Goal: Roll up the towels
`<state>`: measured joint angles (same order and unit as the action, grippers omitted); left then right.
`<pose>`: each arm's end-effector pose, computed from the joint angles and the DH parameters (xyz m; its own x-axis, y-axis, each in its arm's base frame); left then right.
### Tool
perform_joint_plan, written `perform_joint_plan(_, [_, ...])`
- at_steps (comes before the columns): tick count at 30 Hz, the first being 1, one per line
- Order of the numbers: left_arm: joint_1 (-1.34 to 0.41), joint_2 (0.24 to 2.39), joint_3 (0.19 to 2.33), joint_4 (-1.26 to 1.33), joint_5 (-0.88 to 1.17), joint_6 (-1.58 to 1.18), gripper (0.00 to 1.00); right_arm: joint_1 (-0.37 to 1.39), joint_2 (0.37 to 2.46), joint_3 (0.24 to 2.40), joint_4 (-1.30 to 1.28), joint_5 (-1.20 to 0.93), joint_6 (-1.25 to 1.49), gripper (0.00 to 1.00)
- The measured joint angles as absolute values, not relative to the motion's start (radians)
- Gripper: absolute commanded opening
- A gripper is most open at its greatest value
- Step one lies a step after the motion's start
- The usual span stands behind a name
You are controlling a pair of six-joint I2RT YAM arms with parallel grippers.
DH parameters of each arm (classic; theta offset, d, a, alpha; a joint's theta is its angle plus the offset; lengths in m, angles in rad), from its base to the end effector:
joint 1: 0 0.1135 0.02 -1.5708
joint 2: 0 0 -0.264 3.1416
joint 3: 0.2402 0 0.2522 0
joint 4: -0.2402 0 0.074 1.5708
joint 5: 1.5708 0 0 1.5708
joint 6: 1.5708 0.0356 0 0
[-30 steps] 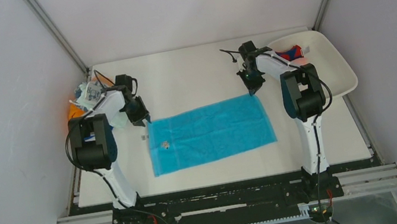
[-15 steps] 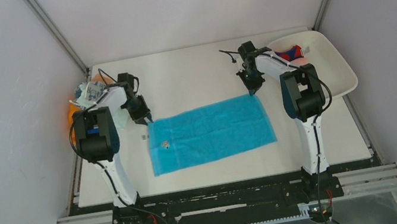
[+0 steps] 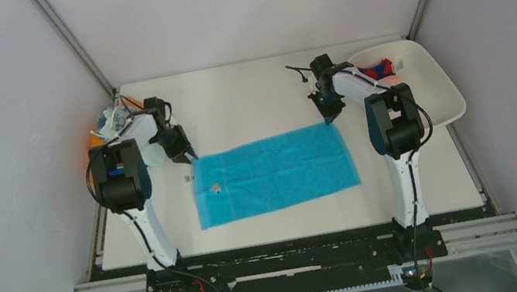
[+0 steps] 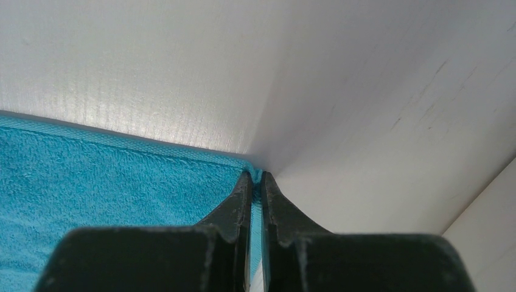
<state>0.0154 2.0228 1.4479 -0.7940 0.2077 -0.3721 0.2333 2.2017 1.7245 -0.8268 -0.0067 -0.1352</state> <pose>0.3954 -0.0013 0.1615 -0.9221 -0.3700 -0.1134 -0.3317 0.9065 -0.2611 0.4375 0.1042 0.1617 -0.8985 -0.3520 -0.2621 -0.3573 0.9335 -0.0291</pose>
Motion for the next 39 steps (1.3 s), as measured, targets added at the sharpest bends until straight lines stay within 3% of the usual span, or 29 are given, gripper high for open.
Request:
perform_joint_plan(5, [0.015,2.034,1.448,-0.792,0.244,-0.372,0.34,0.233,2.2,1.722,-0.825,-0.005,-0.135,0.0])
perform_joint_plan(11, [0.015,2.039,1.448,-0.792,0.272,-0.366,0.12,0.233,2.2,1.722,-0.825,-0.004,-0.136,0.0])
perform_joint_plan(17, [0.015,2.04,1.448,-0.791,0.302,-0.341,0.0,0.232,2.199,1.721,-0.825,0.0,-0.136,0.0])
perform_joint_plan(39, [0.028,1.868,1.472,-0.718,0.369,-0.177,0.0,0.159,2.11,1.707,-0.784,0.019,-0.109,0.0])
